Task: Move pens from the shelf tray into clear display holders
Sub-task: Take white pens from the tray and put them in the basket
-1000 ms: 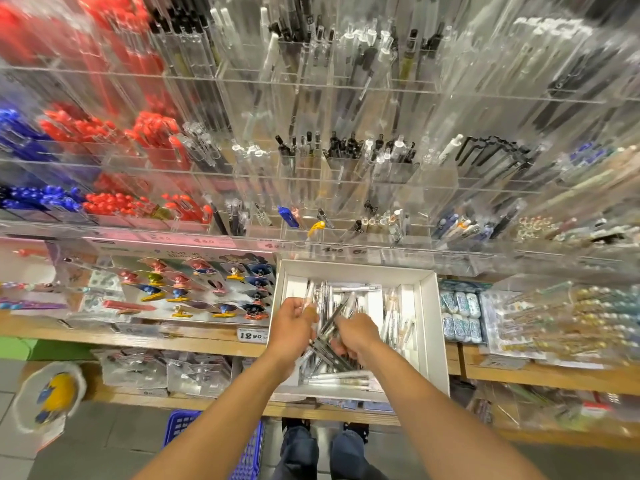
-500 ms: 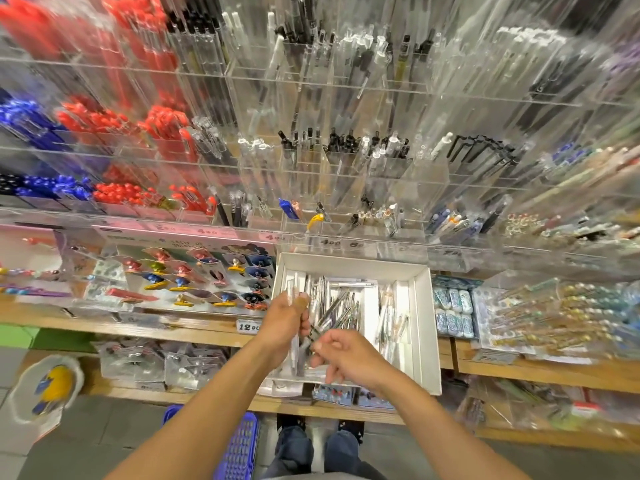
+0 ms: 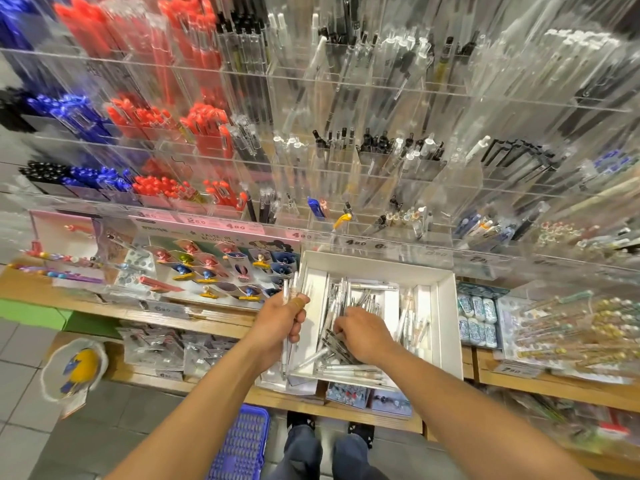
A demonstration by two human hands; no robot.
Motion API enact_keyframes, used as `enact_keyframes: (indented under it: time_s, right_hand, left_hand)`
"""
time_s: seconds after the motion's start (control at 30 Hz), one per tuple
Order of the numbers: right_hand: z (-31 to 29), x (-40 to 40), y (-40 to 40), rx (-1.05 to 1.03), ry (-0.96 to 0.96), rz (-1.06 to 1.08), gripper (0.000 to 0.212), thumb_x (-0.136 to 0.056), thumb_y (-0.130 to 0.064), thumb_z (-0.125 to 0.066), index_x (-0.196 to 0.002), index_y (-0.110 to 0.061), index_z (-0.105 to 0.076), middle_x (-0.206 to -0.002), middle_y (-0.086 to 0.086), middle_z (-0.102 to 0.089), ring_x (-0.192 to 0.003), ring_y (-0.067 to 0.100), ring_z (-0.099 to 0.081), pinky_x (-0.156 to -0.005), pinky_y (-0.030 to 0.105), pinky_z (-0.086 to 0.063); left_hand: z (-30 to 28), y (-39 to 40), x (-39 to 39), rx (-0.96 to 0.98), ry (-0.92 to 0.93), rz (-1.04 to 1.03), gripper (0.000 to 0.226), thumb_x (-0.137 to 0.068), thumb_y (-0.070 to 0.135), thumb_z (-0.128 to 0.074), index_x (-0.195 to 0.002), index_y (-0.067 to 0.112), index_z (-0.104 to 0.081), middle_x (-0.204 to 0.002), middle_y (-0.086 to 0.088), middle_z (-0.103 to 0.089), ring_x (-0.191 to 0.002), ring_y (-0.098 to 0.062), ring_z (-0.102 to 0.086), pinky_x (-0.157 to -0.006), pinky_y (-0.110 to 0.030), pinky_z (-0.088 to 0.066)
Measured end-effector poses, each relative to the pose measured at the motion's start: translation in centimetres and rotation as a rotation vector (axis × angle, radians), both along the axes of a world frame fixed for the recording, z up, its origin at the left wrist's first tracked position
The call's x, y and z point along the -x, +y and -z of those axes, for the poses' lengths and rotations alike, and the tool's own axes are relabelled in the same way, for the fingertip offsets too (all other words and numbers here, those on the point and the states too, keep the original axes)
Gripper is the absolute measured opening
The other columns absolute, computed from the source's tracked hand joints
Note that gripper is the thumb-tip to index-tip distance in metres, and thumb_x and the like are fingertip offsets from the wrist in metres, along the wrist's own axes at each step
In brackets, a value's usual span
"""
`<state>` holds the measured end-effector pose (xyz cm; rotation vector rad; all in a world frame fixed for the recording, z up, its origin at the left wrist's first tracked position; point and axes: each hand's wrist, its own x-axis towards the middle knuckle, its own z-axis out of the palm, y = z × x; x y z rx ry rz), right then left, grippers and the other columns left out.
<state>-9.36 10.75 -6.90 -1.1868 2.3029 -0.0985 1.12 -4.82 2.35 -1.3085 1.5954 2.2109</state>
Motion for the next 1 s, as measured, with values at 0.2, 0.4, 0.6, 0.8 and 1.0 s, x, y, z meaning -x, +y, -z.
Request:
enact_keyframes:
  time_s: [0.2,0.4,0.6,0.8,1.0]
  right_hand:
    - [0.4,0.6,0.0,0.059,-0.114,0.163,0.022,-0.098,-0.036,-0.051,-0.100,-0.019,-0.065,-0.096,-0.004,-0.057,-0.089,0.017,-0.057,-0.084,0.036,-0.051]
    - [0.2,0.0,-3.0,0.118,-0.290,0.638,0.035,-0.092,-0.052,-0.055,-0.079,-0.020,-0.054,-0.070,-0.005,-0.060,-0.062,0.009,-0.055,-0.056,0.026,-0.039]
    - [-1.2,0.7,-3.5,0.278,-0.430,0.896,0.024,-0.100,-0.026,-0.050,-0.083,-0.010,-0.056,-0.071,0.000,-0.061,-0.054,0.008,-0.053,-0.049,0.022,-0.039]
    - [-7.7,1.1,-1.5,0.617,-0.703,0.784,0.009,-0.093,-0.032,-0.062,-0.093,-0.027,-0.069,-0.076,-0.010,-0.070,-0.062,-0.003,-0.061,-0.058,0.012,-0.047]
    - [-10.1,0.9,-4.0,0.710,-0.999,0.679,0.013,-0.088,-0.023,-0.069,-0.097,-0.014,-0.072,-0.085,0.006,-0.073,-0.077,0.018,-0.069,-0.075,0.027,-0.057]
  left_hand:
    - [0.1,-0.1,-0.3,0.003,-0.014,-0.004,0.016,-0.104,0.018,-0.048,-0.107,0.006,-0.057,-0.061,0.002,-0.051,-0.050,-0.012,-0.037,-0.049,-0.026,-0.032]
    - [0.4,0.2,-0.4,0.028,-0.043,-0.001,0.020,-0.103,0.020,-0.050,-0.109,0.004,-0.058,-0.061,0.002,-0.052,-0.050,-0.012,-0.038,-0.049,-0.026,-0.032]
    - [0.5,0.2,-0.5,0.016,-0.041,0.001,0.015,-0.102,0.019,-0.051,-0.106,0.006,-0.058,-0.062,0.002,-0.053,-0.050,-0.011,-0.039,-0.048,-0.025,-0.033]
    - [-0.2,0.0,-0.5,0.080,0.034,0.047,0.011,-0.098,0.021,-0.059,-0.100,0.010,-0.058,-0.077,-0.002,-0.053,-0.053,-0.009,-0.040,-0.050,-0.023,-0.036]
    - [-1.5,-0.1,-0.5,0.076,0.154,0.153,0.029,-0.084,0.032,-0.075,-0.107,0.017,-0.065,-0.069,0.005,-0.064,-0.049,-0.002,-0.047,-0.048,-0.021,-0.037]
